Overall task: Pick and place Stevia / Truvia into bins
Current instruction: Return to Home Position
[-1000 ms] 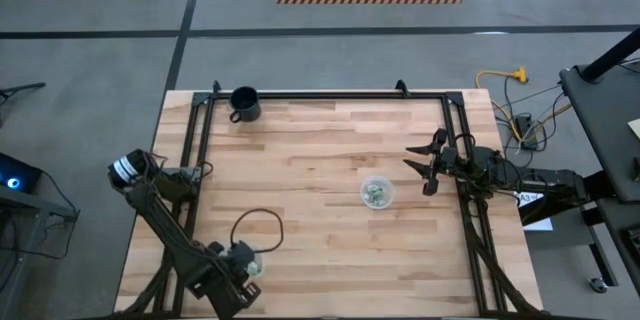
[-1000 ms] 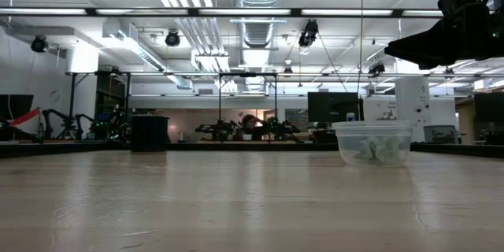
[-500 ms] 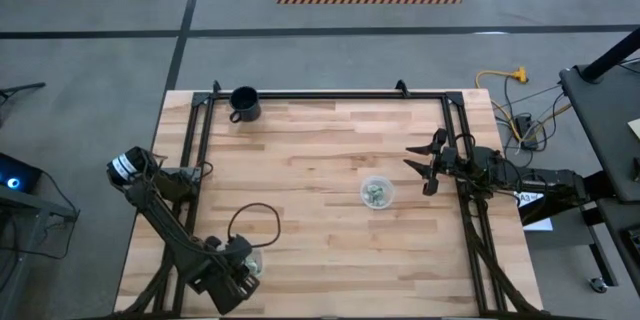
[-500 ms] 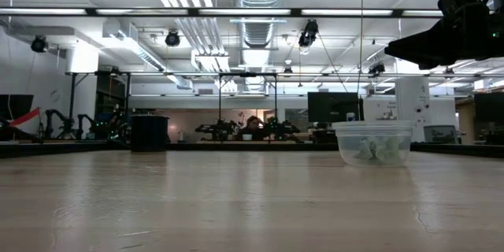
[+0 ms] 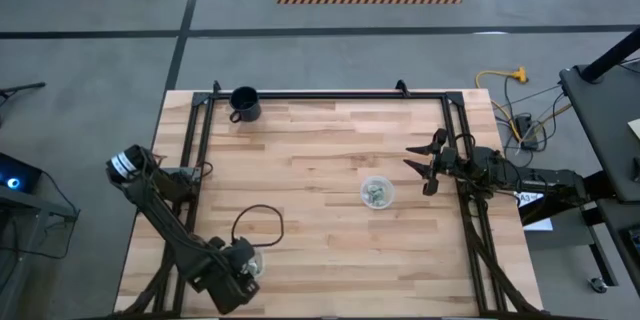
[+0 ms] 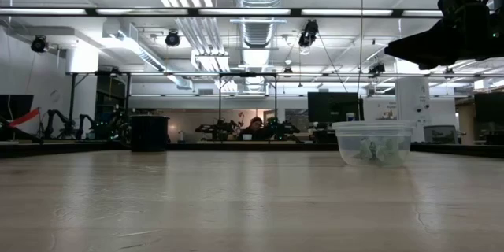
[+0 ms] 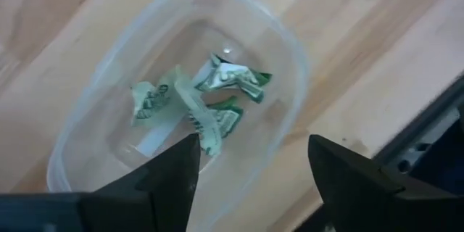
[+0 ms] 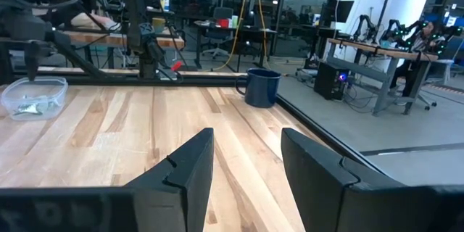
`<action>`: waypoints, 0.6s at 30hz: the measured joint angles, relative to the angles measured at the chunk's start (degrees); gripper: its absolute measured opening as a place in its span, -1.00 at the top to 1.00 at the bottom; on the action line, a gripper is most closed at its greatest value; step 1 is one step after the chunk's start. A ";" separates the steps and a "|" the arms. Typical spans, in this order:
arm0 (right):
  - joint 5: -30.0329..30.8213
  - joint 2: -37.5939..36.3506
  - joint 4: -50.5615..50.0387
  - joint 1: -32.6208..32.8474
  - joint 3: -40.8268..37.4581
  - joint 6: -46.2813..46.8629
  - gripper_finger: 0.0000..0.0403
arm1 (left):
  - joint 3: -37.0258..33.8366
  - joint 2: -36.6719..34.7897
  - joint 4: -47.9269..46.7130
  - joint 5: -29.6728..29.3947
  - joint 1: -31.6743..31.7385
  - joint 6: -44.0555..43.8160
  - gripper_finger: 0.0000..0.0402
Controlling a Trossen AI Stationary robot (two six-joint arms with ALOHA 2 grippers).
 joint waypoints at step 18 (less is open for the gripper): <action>0.00 0.00 0.00 0.01 -0.01 0.00 0.24 | -2.95 -4.16 7.17 -35.26 2.99 30.09 -0.20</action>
